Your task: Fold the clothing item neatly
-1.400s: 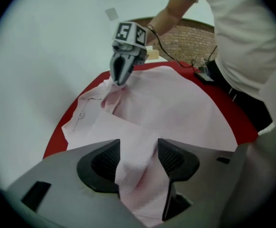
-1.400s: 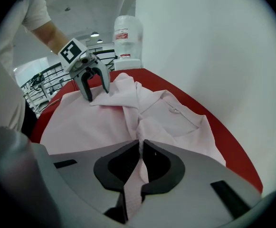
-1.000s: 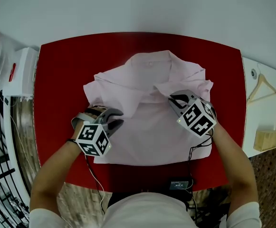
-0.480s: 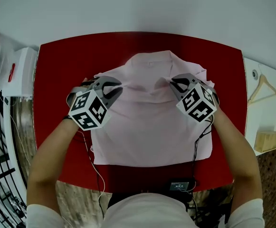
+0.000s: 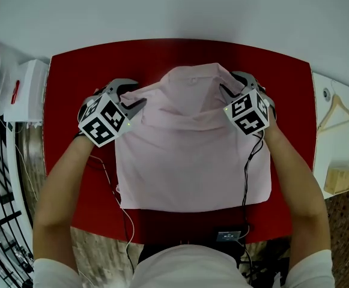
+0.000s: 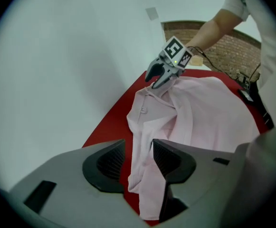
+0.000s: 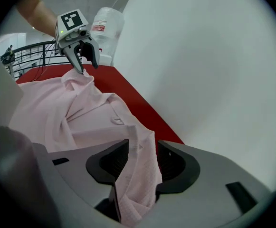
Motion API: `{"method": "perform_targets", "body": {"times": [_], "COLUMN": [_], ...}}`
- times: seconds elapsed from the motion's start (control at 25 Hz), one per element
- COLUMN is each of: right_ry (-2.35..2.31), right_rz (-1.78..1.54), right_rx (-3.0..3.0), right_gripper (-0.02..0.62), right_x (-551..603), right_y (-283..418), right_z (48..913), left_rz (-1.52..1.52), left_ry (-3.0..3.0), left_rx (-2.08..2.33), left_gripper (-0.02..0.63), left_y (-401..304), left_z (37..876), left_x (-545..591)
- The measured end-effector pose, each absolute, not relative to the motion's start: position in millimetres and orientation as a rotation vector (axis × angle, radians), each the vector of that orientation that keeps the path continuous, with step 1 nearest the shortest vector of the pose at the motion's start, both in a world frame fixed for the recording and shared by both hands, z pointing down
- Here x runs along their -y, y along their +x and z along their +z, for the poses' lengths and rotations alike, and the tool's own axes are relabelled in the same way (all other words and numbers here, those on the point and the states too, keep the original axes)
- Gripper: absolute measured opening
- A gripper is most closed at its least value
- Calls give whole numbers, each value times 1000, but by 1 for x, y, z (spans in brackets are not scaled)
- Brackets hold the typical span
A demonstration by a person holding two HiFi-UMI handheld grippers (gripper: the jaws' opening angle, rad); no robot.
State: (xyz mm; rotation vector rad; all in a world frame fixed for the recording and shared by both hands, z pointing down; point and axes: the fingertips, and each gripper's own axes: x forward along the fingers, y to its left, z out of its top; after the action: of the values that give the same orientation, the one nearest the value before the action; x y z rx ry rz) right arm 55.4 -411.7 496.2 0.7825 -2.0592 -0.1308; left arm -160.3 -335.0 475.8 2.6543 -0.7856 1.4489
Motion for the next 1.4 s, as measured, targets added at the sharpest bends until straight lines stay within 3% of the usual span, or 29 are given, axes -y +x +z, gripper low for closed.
{"method": "perform_targets", "body": {"times": [0.36, 1.12, 1.2, 1.24, 1.28, 1.4], "right_ry": [815, 493, 493, 500, 512, 551], "right_rz": [-49, -394, -459, -480, -487, -466], "right_rx": [2153, 1836, 1751, 1715, 1693, 1694], "right_gripper": [183, 183, 178, 143, 58, 32], "right_x": [397, 312, 321, 326, 331, 346], "right_y": [94, 190, 203, 209, 213, 218], "right_z": [457, 492, 497, 499, 499, 493], "left_rz": [1500, 1898, 1915, 1919, 1916, 1868], "left_ry": [2697, 2565, 2556, 2552, 2551, 2560], "left_rx": [765, 653, 678, 696, 711, 761], "left_gripper": [163, 163, 125, 71, 49, 25], "left_y": [-202, -233, -235, -236, -237, -241], "left_z": [471, 537, 536, 535, 533, 523], "left_x": [272, 230, 234, 237, 240, 251]}}
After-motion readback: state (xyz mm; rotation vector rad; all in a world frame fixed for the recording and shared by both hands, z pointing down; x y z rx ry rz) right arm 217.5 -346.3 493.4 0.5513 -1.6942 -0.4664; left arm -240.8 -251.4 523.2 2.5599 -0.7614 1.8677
